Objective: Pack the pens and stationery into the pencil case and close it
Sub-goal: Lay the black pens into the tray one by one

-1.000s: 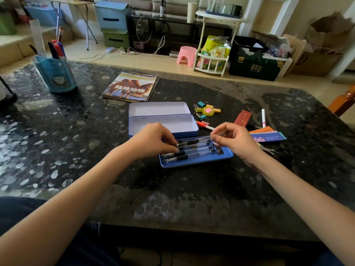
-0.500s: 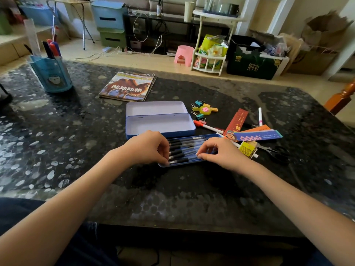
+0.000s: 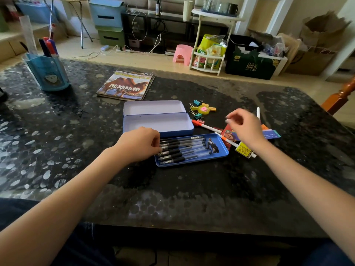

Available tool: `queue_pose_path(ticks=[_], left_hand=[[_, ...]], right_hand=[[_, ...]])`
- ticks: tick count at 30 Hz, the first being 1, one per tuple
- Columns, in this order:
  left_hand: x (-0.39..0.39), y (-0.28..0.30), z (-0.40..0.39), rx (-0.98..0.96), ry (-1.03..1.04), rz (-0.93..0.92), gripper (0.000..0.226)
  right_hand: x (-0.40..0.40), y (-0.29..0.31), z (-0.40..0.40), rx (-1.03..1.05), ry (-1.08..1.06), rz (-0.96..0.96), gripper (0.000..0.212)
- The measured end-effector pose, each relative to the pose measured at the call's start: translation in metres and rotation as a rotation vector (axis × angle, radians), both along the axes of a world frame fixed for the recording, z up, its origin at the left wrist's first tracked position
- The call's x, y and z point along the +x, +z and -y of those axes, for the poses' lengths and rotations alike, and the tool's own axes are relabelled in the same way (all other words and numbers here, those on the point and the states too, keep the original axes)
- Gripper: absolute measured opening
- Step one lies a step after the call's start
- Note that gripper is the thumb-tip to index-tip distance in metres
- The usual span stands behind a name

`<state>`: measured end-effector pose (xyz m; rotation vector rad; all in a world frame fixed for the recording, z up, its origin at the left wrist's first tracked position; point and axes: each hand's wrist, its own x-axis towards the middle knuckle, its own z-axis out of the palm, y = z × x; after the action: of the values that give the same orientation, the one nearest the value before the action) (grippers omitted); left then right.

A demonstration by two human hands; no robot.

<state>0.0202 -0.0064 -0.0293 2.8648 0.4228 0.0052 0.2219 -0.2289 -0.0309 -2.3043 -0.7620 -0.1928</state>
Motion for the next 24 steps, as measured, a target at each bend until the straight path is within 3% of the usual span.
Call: queue_pose_path(ticks=[3, 6, 11, 17, 20, 24], left_hand=[[0.002, -0.002, -0.002, 0.103, 0.008, 0.018, 0.014], [0.005, -0.005, -0.003, 0.110, 0.003, 0.019, 0.015], [0.008, -0.009, -0.003, 0.121, -0.013, 0.034, 0.015], [0.009, -0.010, -0.002, 0.126, -0.012, 0.032, 0.015], [0.009, -0.009, -0.001, 0.137, -0.010, 0.042, 0.014], [0.008, -0.008, -0.001, 0.144, -0.006, 0.066, 0.014]], right_hand=[[0.044, -0.005, 0.008, -0.436, -0.213, 0.111, 0.033], [0.065, -0.013, 0.005, -0.750, -0.313, -0.022, 0.035], [0.066, -0.021, 0.005, -0.693, -0.286, 0.115, 0.011], [0.054, -0.012, 0.012, -0.347, -0.078, 0.261, 0.023], [0.052, -0.006, 0.011, -0.408, -0.092, 0.468, 0.028], [0.054, 0.001, 0.006, -0.473, -0.197, 0.517, 0.025]])
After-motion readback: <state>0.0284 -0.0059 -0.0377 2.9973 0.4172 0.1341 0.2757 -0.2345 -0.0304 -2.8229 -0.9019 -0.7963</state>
